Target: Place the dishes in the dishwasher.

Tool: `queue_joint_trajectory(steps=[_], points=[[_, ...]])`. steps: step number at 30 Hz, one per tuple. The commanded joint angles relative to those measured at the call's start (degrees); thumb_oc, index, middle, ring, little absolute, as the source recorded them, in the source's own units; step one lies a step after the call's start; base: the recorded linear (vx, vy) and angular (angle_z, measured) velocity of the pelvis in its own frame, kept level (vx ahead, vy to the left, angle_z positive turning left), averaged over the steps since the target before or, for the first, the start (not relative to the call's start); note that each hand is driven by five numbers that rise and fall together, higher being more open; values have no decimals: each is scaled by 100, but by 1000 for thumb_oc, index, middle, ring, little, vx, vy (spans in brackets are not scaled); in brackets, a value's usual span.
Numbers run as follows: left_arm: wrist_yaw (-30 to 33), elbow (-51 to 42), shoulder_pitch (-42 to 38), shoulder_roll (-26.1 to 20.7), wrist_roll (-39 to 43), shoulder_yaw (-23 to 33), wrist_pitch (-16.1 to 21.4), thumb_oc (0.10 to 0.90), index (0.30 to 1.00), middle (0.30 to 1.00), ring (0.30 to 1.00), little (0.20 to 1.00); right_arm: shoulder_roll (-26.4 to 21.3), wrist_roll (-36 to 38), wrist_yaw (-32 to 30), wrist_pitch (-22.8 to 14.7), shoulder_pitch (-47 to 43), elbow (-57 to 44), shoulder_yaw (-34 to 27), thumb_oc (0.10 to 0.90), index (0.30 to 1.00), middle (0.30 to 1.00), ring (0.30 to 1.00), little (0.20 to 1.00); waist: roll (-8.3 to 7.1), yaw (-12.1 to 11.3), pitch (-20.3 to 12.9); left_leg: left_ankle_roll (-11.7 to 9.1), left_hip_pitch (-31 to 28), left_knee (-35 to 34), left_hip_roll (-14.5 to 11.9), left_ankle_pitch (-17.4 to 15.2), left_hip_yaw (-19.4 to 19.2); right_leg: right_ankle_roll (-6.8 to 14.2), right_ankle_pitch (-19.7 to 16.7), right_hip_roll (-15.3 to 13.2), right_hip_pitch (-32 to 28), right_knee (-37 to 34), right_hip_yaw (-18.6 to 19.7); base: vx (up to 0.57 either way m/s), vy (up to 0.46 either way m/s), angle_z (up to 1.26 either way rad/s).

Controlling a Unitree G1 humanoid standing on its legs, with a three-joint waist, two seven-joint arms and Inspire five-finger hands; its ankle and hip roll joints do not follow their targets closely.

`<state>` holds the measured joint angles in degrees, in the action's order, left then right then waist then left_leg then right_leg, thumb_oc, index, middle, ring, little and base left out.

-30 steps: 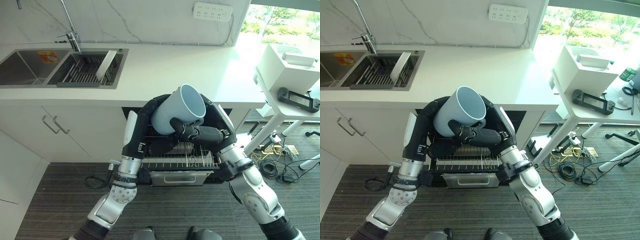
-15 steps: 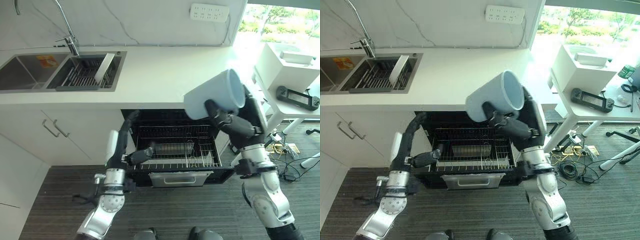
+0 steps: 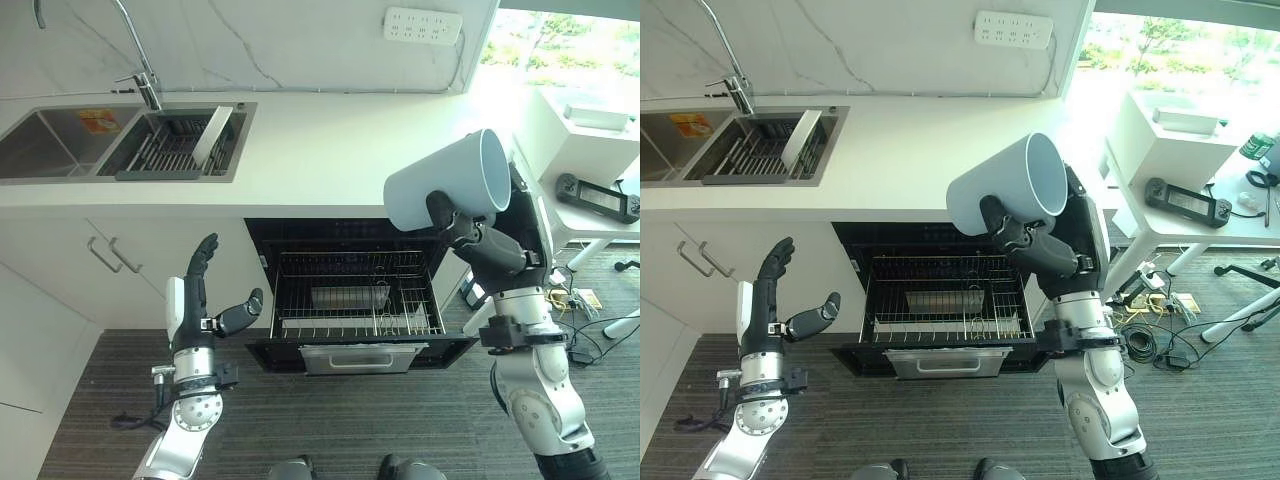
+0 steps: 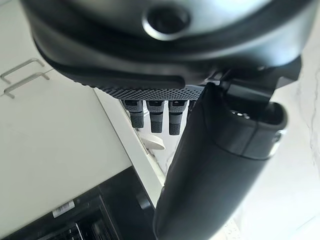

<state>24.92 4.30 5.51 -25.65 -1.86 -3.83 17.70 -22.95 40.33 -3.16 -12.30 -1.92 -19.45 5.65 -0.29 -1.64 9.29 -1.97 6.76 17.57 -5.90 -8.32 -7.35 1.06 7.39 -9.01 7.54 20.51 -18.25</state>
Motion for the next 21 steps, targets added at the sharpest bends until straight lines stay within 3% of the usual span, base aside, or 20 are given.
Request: queue_joint_trajectory(steps=[1,4,5,11,14,21], points=[[-688,-773,-448,-185,690,267,754,800,900,900,900,900,66,-366,217,-154,-256,-239,-434,400,300,300,300,300,-57,58,-296,-374,-424,-38,-527,-581,-83,901,203,-667,-320,-333,170,0,0,0],[-1180,-947,-525,-192,901,237,601,800,900,900,900,900,82,-359,198,-22,-213,-135,-460,400,300,300,300,300,-39,115,-285,-370,-420,-38,-535,-572,-93,901,195,-655,-298,-333,201,0,0,0],[-1690,-1051,-562,-221,985,186,322,800,900,900,900,900,91,-335,265,16,-169,-103,-514,400,300,300,300,300,-19,160,-268,-367,-418,-38,-541,-571,-105,904,189,-645,-279,-333,224,0,0,0],[-3223,-1143,-783,-532,1103,-252,-908,800,900,900,900,900,-64,-236,383,169,-163,-138,-592,400,300,300,300,300,100,330,-201,-354,-425,-38,-564,-544,-175,920,146,-599,-191,-333,330,-13,6,-4],[-3664,-993,-982,-765,792,-570,-1504,800,900,900,900,900,-223,-154,484,232,-247,-100,-590,400,300,300,300,300,202,428,-130,-358,-427,-38,-583,-518,-209,929,80,-577,-82,-333,407,-37,25,-12],[-3854,-649,-1641,-1175,441,-1003,-2372,800,900,900,900,900,-508,-42,503,323,-621,-17,-500,400,300,300,300,300,343,587,102,-322,-324,-38,-575,-482,-242,946,-64,-544,197,-333,615,-80,22,-8]])
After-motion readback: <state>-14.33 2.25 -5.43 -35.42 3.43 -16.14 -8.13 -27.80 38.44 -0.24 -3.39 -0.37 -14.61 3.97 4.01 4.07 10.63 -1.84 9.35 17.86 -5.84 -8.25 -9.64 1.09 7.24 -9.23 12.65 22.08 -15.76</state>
